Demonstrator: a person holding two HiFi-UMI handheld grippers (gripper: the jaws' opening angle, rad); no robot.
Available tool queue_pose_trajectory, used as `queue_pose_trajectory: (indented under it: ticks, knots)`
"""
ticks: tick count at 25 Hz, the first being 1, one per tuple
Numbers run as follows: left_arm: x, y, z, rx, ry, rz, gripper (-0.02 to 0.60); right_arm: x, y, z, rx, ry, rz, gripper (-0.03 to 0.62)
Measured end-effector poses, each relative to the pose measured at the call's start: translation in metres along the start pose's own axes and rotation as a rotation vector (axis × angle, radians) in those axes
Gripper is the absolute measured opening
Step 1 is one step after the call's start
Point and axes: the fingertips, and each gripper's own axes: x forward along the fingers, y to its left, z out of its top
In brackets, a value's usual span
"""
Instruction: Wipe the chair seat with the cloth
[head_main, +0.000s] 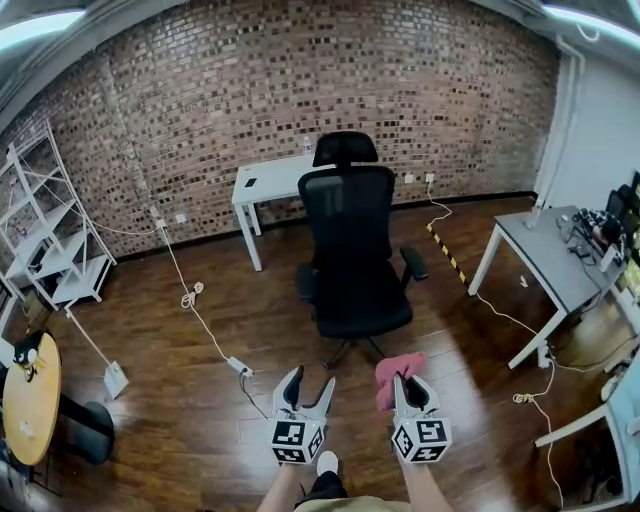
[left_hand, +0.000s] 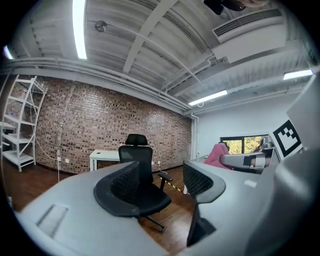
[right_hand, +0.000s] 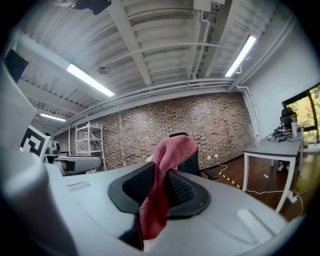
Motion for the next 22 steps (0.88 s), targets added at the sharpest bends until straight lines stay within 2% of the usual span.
queue_pose_trajectory:
  ticks: [3, 7, 13, 16, 19, 22]
  knots:
    - [0.042, 0.025, 0.021, -0.003, -0.046, -0.016, 0.256, 0.045, 0.004, 0.023, -0.053, -0.027, 0.019, 0.067]
    - [0.084, 0.05, 0.036, 0.005, -0.072, -0.054, 0.255, 0.098, 0.006, 0.039, -0.068, -0.043, 0.015, 0.067]
    - [0.128, 0.074, 0.016, -0.031, -0.007, -0.075, 0.247, 0.138, 0.013, 0.015, -0.06, 0.02, 0.042, 0.067]
    - [0.152, 0.069, 0.007, -0.032, 0.011, -0.065, 0.247, 0.154, -0.012, 0.003, -0.029, 0.048, 0.051, 0.069]
    - [0.187, 0.068, 0.005, -0.016, 0.01, -0.023, 0.245, 0.184, -0.051, 0.004, -0.008, 0.035, 0.061, 0.069]
    - [0.225, 0.072, -0.002, -0.014, 0.065, 0.016, 0.241, 0.219, -0.085, 0.007, 0.032, 0.031, 0.075, 0.069]
